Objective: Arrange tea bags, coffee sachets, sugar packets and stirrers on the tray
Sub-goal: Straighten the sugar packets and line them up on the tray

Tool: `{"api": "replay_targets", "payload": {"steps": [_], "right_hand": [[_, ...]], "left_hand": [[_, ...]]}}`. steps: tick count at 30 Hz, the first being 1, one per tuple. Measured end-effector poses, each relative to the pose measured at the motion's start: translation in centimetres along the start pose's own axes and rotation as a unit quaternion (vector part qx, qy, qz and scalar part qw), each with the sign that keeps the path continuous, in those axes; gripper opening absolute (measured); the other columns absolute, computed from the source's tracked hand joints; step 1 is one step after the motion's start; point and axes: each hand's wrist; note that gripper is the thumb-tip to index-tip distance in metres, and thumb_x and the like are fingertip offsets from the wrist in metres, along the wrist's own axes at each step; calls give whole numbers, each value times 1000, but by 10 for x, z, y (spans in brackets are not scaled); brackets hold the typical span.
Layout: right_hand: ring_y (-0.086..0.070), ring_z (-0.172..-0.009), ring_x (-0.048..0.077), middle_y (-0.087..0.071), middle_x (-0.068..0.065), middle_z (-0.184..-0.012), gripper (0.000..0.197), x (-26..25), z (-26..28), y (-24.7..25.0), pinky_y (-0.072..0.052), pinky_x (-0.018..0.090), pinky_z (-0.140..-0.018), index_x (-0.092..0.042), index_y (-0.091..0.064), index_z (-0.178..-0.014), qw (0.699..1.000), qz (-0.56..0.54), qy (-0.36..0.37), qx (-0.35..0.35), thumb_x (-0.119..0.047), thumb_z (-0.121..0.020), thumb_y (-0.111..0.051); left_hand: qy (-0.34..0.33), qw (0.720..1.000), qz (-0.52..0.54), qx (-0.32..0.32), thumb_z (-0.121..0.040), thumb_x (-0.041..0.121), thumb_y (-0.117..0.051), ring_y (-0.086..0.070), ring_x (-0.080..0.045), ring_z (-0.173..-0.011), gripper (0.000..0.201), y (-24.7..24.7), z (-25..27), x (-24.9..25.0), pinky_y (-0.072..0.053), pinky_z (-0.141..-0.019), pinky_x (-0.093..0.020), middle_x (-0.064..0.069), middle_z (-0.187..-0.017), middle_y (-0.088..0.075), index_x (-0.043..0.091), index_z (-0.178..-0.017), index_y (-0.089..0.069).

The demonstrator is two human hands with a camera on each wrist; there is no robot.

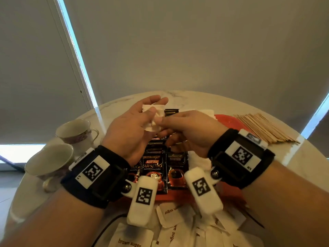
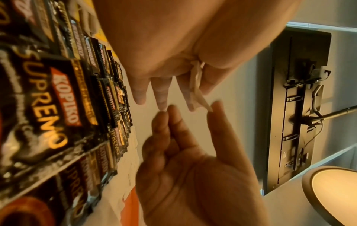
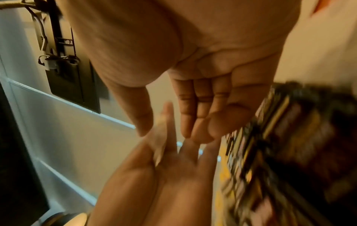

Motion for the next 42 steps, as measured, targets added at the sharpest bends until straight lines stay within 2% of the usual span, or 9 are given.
{"api": "replay_targets", "payload": {"steps": [4, 9, 13, 20, 23, 26, 31, 37, 42], "right_hand": [[-64, -65, 16, -71, 5, -78, 9, 8, 1, -6, -58, 35, -65, -7, -73, -100, 996, -55, 44, 45, -12, -93, -71], [-67, -65, 15, -72, 6, -77, 10, 11, 0, 2, -61, 38, -65, -9, -70, -91, 985, -87, 99, 110, -11, -99, -64], [-72, -80, 22, -75, 14, -96, 11, 15, -2, 2, -62, 38, -68, -11, -68, -95, 977, -112, 120, 139, -17, -101, -61], [-67, -72, 19, -75, 12, -93, 27, 20, 5, 2, -61, 27, -65, -4, -71, -112, 987, -107, 110, 46, -11, -87, -76], [-64, -65, 16, -72, 11, -84, 18, 20, 4, 5, -57, 23, -58, -2, -71, -104, 985, -128, 101, 52, -9, -87, -75], [-61, -61, 14, -70, 8, -77, 11, 20, 4, 7, -54, 24, -55, -6, -72, -96, 987, -112, 99, 60, -13, -88, -75], [-59, -60, 14, -70, 8, -77, 24, 21, 4, 11, -51, 26, -55, -5, -73, -94, 989, -71, 102, 75, -20, -77, -82], [-62, -58, 16, -70, 10, -72, 12, 13, 6, 24, -55, 24, -53, -1, -72, -90, 992, -90, 68, 55, -11, -85, -75], [-52, -52, 11, -61, 1, -61, 18, 4, 9, 37, -48, 24, -50, -10, -71, -77, 996, 0, 32, 78, -25, -86, -77]], "left_hand": [[23, 1000, 8, -3, -110, 7, -40, -72, -24, -117, 34, 0, 0, 0, -60, -94, -39, -4, -127, -75, 9, -130, -67], [43, 997, -50, 35, -100, 7, -61, -77, -23, -97, 16, 1, 3, 0, -63, -84, -34, -11, -102, -81, 3, -108, -75], [45, 997, -57, 40, -93, 3, -70, -76, -14, -76, 3, 2, 3, -1, -61, -66, -23, -8, -89, -80, 3, -95, -72], [-27, 997, -61, 32, -92, -10, -64, -69, -15, -66, 27, 2, 4, -2, -58, -56, -24, 0, -67, -67, 11, -79, -53], [-40, 995, -84, 25, -94, -13, -60, -70, -17, -67, 31, 3, 5, -1, -57, -56, -24, -3, -74, -72, 9, -73, -63], [-45, 993, -110, 23, -96, -9, -60, -74, -15, -68, 28, 1, 8, 2, -57, -56, -23, -6, -84, -80, 10, -83, -77], [-81, 981, -177, 27, -89, -5, -72, -77, -12, -80, 28, 4, 9, 1, -58, -67, -21, -1, -96, -81, 18, -103, -80], [-83, 981, -173, 35, -87, -9, -73, -74, -14, -76, 37, 9, 7, 4, -55, -59, -20, -1, -97, -81, 23, -103, -81], [-67, 983, -169, 22, -85, -7, -75, -70, -17, -76, 37, 7, 6, 3, -53, -57, -20, 3, -100, -81, 27, -97, -84]]}}
Point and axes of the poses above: each hand's wrist, its own z-axis away from the middle knuckle, its own y-axis out of the back of the hand, x = y × z
